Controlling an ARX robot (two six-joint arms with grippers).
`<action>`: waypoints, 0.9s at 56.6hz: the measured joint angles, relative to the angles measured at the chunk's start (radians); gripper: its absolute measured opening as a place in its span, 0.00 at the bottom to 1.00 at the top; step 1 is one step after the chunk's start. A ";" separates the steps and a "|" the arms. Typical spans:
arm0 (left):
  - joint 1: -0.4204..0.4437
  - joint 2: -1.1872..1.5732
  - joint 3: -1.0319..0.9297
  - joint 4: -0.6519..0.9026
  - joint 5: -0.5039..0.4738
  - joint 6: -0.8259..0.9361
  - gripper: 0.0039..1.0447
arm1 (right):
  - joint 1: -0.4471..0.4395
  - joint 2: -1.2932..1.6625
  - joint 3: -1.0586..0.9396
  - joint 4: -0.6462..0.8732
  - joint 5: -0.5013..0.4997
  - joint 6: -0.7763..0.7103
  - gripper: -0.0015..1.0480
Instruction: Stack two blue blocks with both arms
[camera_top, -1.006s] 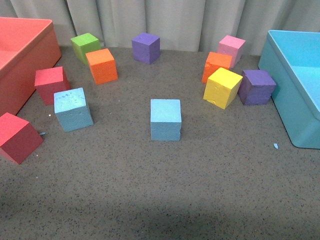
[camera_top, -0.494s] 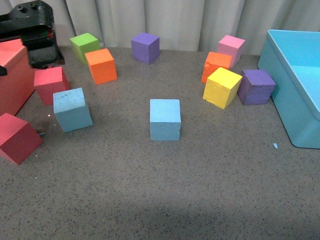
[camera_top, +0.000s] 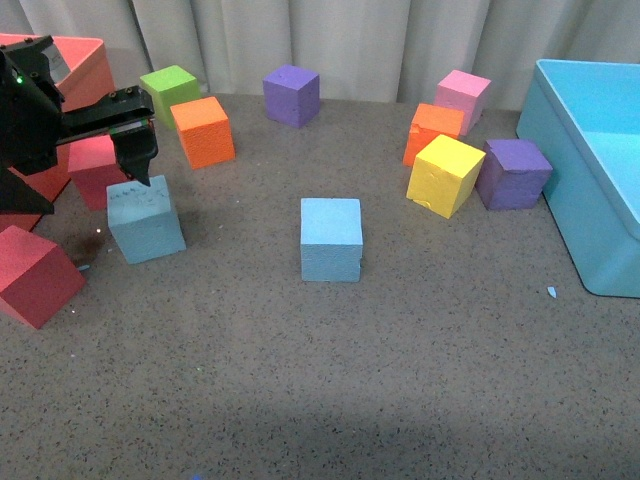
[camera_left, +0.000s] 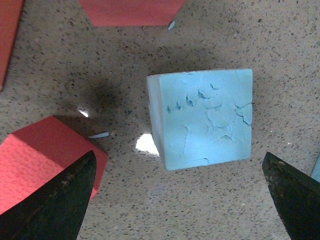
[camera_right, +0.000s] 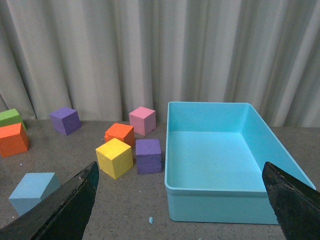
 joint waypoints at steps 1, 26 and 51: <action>0.000 0.004 0.003 -0.002 0.002 -0.001 0.94 | 0.000 0.000 0.000 0.000 0.000 0.000 0.91; -0.012 0.143 0.159 -0.092 -0.018 -0.026 0.94 | 0.000 0.000 0.000 0.000 0.000 0.000 0.91; -0.022 0.237 0.240 -0.156 -0.051 -0.006 0.83 | 0.000 0.000 0.000 0.000 0.000 0.000 0.91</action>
